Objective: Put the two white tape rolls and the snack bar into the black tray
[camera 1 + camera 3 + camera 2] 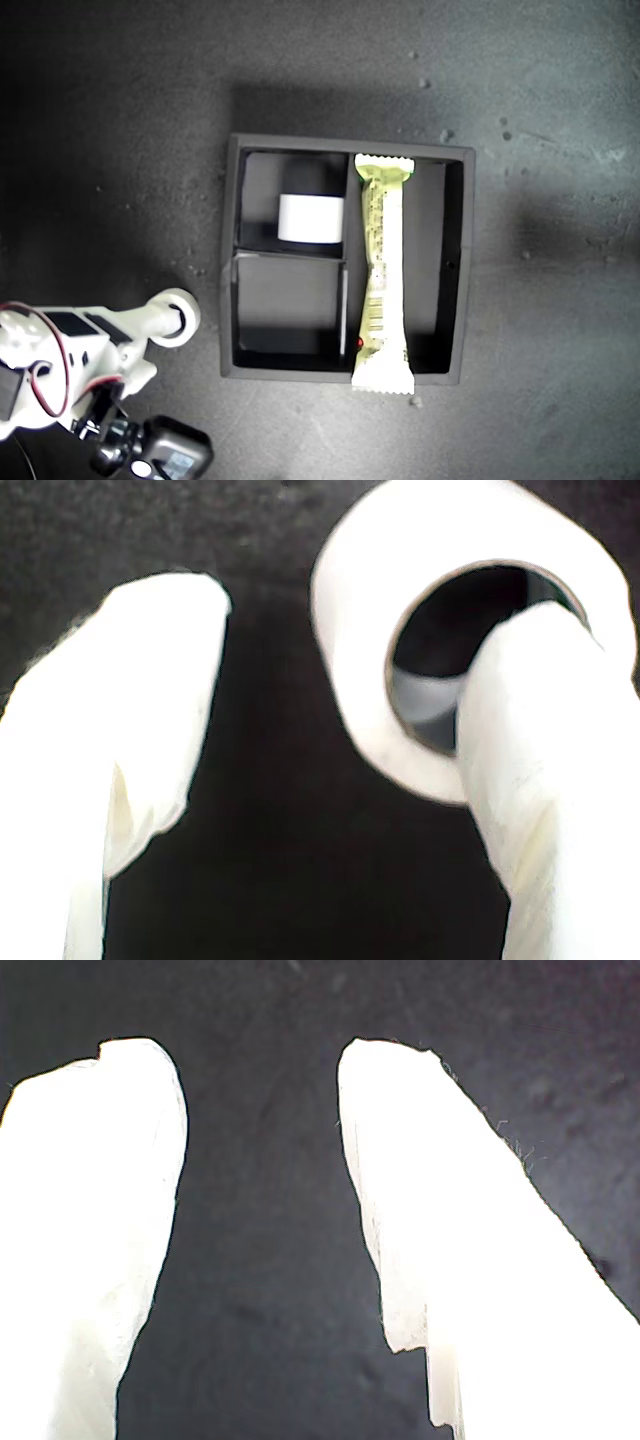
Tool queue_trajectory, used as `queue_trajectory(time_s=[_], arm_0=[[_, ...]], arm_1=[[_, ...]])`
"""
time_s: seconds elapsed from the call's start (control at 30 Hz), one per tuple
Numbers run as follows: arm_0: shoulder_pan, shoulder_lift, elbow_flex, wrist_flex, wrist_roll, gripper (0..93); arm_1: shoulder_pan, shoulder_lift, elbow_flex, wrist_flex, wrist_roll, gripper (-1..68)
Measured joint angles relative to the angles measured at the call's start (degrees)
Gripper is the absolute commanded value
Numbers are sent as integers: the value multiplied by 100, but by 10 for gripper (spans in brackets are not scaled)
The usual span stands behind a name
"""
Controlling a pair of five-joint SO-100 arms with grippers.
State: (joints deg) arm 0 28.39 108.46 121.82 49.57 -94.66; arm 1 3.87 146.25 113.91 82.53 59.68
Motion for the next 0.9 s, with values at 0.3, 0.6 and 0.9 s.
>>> queue_trajectory(time_s=[0.3, 0.6, 0.9], arm_0=[[0, -18, 281, -422, -9, 164], [0, -369, 404, -677, -202, 148], [-360, -756, 650, -668, -483, 2]], arm_1=[[-18, 0, 79, 0, 44, 93], [9, 53, 88, 0, 105, 71], [193, 940, 1397, -431, 483, 0]])
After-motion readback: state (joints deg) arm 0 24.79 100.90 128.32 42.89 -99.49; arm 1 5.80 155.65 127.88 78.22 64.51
